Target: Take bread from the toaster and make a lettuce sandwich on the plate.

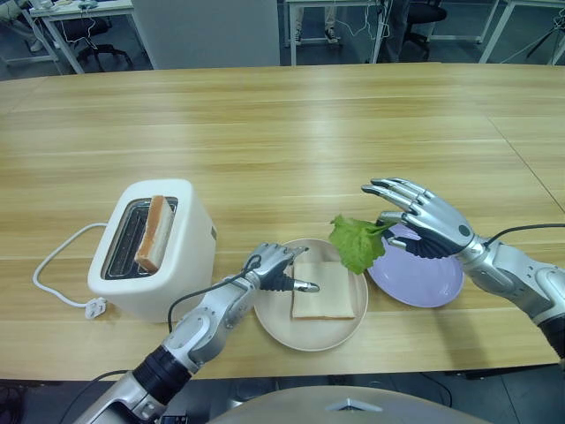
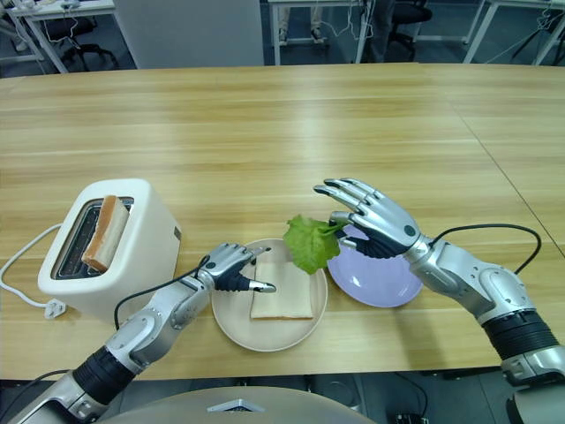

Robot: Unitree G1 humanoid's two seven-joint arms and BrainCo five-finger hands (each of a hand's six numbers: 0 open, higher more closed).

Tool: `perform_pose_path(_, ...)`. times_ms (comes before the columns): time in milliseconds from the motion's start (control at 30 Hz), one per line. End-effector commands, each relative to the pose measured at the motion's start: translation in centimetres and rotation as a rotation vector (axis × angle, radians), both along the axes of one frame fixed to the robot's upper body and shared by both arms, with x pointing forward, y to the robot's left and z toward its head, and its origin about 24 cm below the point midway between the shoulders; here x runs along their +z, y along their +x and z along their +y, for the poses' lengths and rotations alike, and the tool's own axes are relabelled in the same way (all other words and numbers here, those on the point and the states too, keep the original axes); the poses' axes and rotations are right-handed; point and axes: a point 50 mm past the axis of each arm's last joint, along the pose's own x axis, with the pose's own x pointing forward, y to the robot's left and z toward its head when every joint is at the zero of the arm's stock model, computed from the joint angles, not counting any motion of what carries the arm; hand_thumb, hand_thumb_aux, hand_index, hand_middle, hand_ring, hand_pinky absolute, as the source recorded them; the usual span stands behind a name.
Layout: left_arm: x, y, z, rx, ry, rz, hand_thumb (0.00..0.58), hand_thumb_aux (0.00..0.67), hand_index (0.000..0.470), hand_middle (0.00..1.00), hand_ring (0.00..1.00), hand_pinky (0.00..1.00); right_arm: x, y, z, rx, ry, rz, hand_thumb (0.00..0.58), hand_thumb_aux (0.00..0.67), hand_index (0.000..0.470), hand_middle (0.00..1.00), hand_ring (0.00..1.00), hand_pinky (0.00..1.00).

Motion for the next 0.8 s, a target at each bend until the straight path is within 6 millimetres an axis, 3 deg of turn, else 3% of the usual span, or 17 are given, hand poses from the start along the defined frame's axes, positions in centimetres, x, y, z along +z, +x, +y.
perform_pose_path(33, 3.6, -0.4, 0.2, -0.022, 0.001, -0.155, 0.000, 0.000, 0.000, 0.00, 0.00, 0.00, -0.3, -0.5, 2.3, 0.066, 0.018, 0.072, 0.580, 0.670, 0.460, 0.00, 0.00, 0.00)
perform_pose_path(300, 11.0, -2.9, 5.3, 0.208, 0.007, -0.328, 0.000, 0.000, 0.000, 0.00, 0.00, 0.00, -3.2, -0.1, 5.2, 0.108, -0.034, 0.173, 0.580, 0.670, 0.460, 0.00, 0.00, 0.00)
perform_pose_path(533, 15.9, -5.5, 9.7, 0.445, 0.000, -0.451, 0.000, 0.000, 0.000, 0.00, 0.00, 0.00, -5.4, 0.3, 5.3, 0.083, -0.190, 0.172, 0.580, 0.670, 0.460, 0.00, 0.00, 0.00)
perform_pose_path(700, 17.8, -6.5, 11.6, 0.563, -0.019, -0.531, 0.000, 0.000, 0.000, 0.00, 0.00, 0.00, -6.0, 0.3, 4.7, 0.053, -0.273, 0.157, 0.580, 0.670, 0.460, 0.00, 0.00, 0.00)
perform_pose_path(733, 17.8, -6.6, 12.2, 0.597, -0.002, -0.532, 0.000, 0.000, 0.000, 0.00, 0.00, 0.00, -6.2, 0.2, 4.6, 0.049, -0.294, 0.154, 0.000, 0.000, 0.000, 0.00, 0.00, 0.00)
perform_pose_path(800, 17.5, -6.6, 13.3, 0.657, 0.027, -0.510, 0.000, 0.000, 0.000, 0.00, 0.00, 0.00, -6.2, 0.2, 4.3, 0.035, -0.296, 0.165, 0.000, 0.000, 0.000, 0.00, 0.00, 0.00)
